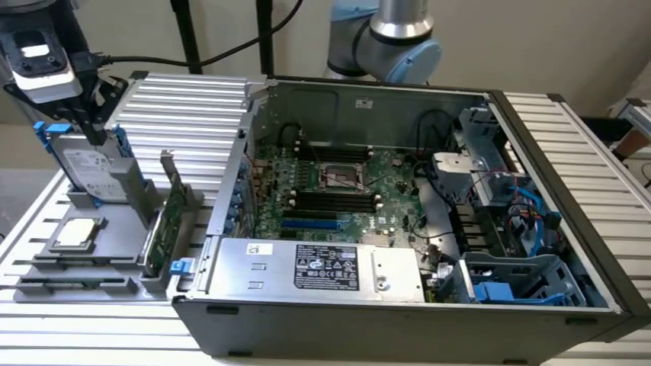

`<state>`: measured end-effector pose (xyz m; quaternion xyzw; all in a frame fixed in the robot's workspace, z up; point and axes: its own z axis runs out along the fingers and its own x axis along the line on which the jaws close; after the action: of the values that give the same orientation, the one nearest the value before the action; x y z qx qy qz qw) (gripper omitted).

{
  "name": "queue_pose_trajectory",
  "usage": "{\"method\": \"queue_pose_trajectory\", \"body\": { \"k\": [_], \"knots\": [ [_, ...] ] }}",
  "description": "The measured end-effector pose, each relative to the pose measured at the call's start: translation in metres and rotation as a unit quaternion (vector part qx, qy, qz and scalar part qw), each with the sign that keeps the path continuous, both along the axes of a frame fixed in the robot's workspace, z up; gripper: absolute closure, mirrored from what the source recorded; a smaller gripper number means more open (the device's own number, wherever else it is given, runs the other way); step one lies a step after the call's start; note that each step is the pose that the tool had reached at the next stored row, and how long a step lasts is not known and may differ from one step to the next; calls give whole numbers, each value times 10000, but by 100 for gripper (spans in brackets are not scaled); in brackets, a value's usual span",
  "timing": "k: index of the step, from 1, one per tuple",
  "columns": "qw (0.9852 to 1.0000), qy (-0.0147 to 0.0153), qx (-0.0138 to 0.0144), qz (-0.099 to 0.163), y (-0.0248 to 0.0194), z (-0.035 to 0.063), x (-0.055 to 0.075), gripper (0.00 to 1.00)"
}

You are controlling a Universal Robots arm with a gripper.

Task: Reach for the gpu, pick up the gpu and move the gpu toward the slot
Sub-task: 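Reach for the gpu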

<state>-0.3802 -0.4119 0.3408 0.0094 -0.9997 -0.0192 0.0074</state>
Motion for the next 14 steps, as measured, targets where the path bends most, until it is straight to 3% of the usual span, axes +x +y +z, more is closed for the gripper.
{"method": "queue_pose_trajectory", "body": {
  "k": [5, 14],
  "knots": [
    [10000, 50, 0, 0, -131, 14, 125, 89],
    [10000, 55, 0, 0, -327, 14, 474, 89]
  ]
}}
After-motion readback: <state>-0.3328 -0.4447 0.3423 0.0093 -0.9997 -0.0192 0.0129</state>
